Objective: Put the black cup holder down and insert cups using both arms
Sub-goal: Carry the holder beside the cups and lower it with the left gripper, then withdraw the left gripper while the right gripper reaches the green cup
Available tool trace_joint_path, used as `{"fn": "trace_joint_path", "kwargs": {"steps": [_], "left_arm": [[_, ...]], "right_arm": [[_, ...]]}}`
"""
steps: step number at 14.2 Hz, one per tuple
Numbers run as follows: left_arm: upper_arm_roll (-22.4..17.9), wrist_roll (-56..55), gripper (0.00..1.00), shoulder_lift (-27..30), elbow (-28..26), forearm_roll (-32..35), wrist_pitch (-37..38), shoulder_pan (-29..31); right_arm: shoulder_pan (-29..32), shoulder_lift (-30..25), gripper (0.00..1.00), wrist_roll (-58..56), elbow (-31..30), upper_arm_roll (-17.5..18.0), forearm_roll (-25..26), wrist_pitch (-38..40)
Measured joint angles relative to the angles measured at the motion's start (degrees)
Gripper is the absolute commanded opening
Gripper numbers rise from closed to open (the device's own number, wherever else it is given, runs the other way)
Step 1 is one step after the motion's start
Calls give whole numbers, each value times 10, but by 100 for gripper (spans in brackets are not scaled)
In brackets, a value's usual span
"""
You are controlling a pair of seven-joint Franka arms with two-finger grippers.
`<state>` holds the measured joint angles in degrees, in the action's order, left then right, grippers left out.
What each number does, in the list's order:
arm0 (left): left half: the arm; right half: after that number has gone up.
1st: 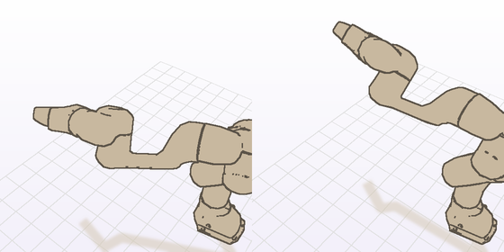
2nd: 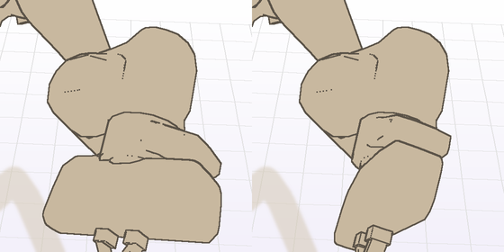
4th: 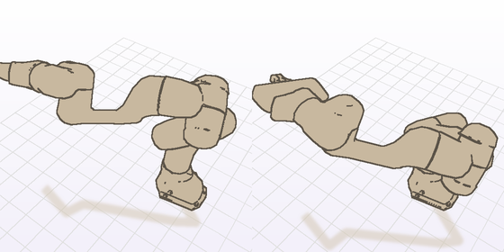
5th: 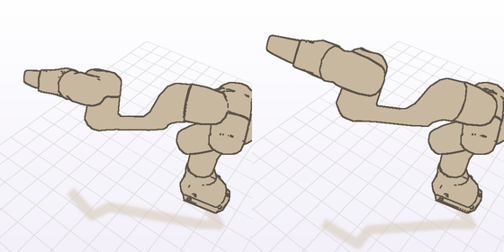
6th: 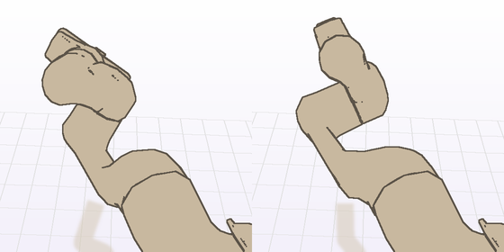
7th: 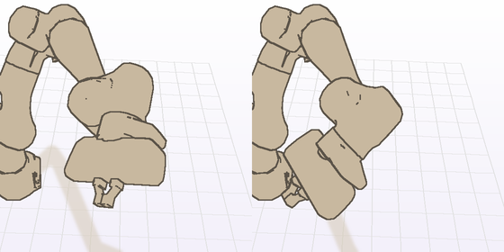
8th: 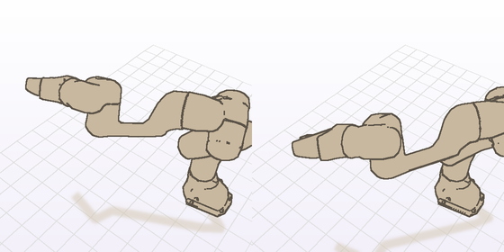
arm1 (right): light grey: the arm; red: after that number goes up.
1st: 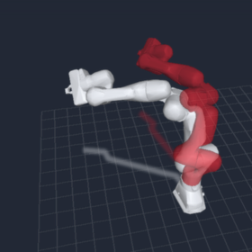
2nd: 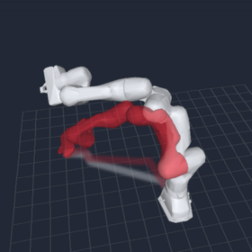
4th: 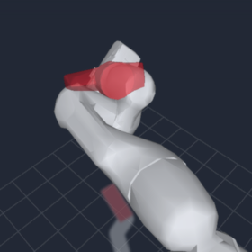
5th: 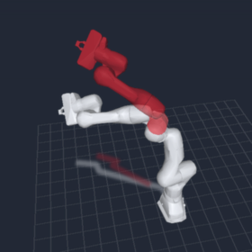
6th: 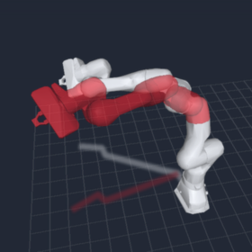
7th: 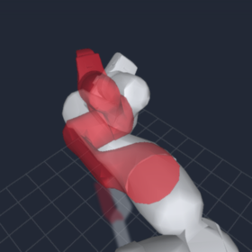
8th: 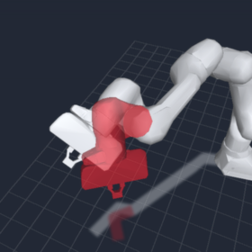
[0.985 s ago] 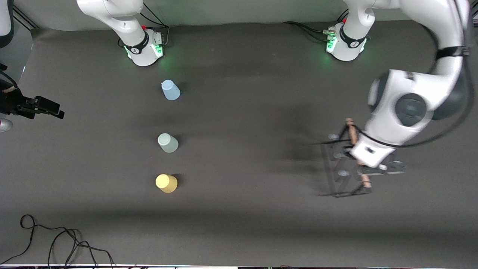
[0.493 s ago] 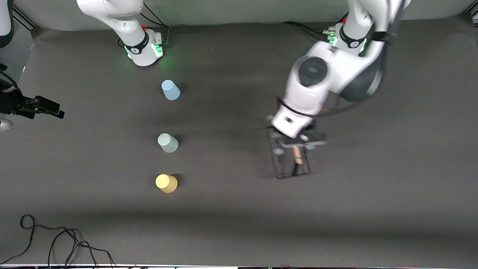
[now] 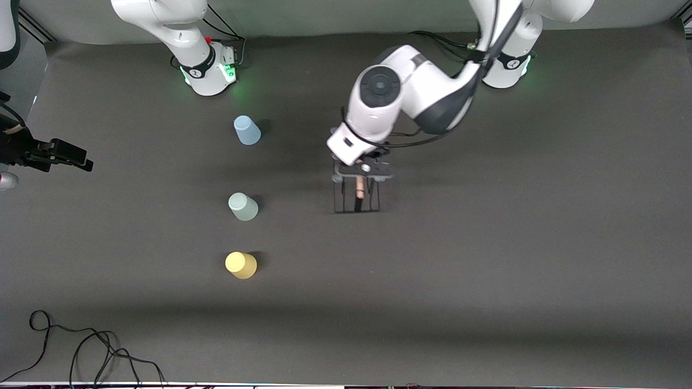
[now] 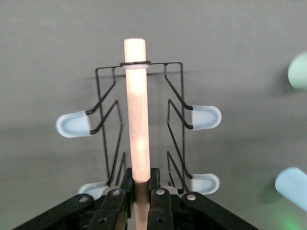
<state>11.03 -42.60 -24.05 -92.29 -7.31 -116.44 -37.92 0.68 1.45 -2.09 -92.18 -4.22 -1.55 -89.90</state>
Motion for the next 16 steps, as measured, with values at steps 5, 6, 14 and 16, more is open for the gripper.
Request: {"fn": "trace_joint_path", "kwargs": {"steps": [5, 6, 14, 16], "left_arm": [[15, -14, 0, -39, 1, 7, -43, -26], [15, -20, 0, -47, 1, 9, -52, -29], [16, -62, 99, -61, 6, 73, -71, -35], [15, -81, 100, -60, 10, 88, -70, -35]], "right_arm": [[0, 0, 100, 1, 0, -4, 0, 1], [-1, 0, 100, 5, -1, -4, 0, 2], [-108, 2, 100, 178, -46, 2, -1, -35], [-134, 4, 100, 197, -87, 2, -3, -89]]}}
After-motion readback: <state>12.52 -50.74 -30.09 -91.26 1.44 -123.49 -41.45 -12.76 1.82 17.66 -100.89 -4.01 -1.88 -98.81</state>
